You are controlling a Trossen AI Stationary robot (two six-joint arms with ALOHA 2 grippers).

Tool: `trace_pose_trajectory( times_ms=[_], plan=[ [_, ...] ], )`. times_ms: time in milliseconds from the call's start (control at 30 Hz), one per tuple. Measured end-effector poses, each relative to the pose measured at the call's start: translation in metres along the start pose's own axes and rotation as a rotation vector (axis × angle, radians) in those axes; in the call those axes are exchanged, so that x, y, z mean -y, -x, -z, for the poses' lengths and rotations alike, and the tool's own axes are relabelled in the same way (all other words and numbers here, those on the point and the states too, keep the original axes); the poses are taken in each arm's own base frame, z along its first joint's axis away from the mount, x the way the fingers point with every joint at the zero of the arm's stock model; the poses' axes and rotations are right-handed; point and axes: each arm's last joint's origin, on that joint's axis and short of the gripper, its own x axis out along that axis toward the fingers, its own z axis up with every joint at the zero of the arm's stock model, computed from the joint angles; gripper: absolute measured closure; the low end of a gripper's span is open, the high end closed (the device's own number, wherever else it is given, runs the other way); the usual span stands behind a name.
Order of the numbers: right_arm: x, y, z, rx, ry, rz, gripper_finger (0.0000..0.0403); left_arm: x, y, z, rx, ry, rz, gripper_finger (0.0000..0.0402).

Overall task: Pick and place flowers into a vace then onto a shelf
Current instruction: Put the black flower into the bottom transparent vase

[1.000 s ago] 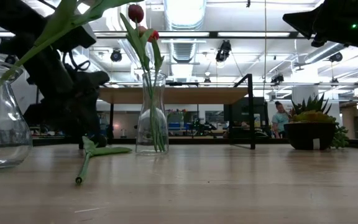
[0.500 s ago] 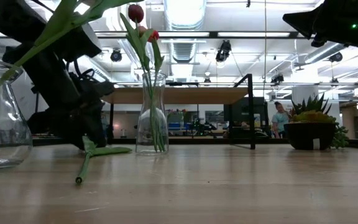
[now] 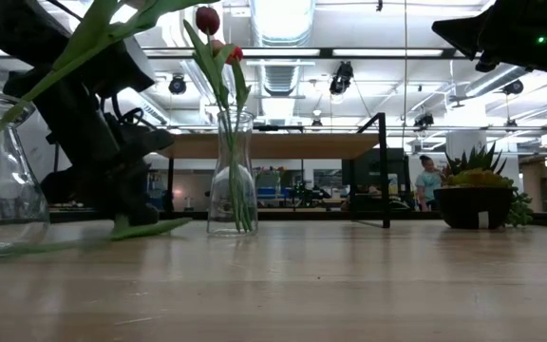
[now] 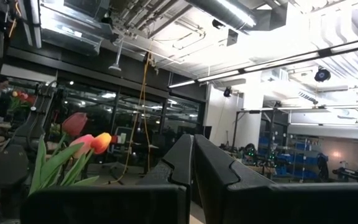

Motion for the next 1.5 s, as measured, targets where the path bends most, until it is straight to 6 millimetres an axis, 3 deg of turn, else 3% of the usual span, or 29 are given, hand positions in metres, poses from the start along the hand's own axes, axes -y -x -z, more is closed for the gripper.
trace_pose_trajectory(
  times_ms=[200,900,1500],
  plan=[
    [0.000,0.000,0.000,-0.001,-0.002,0.000,0.0394,-0.001,0.002,0.000,-0.003,0.000,-0.002,0.0396],
    [0.000,0.000,0.000,0.000,0.001,-0.001,0.0394,0.006,0.019,-0.009,0.039,-0.014,0.104,0.0401],
    [0.000,0.000,0.000,0.000,-0.001,0.000,0.0394,0.012,0.078,-0.030,0.201,-0.132,0.390,0.0402]
  ],
)
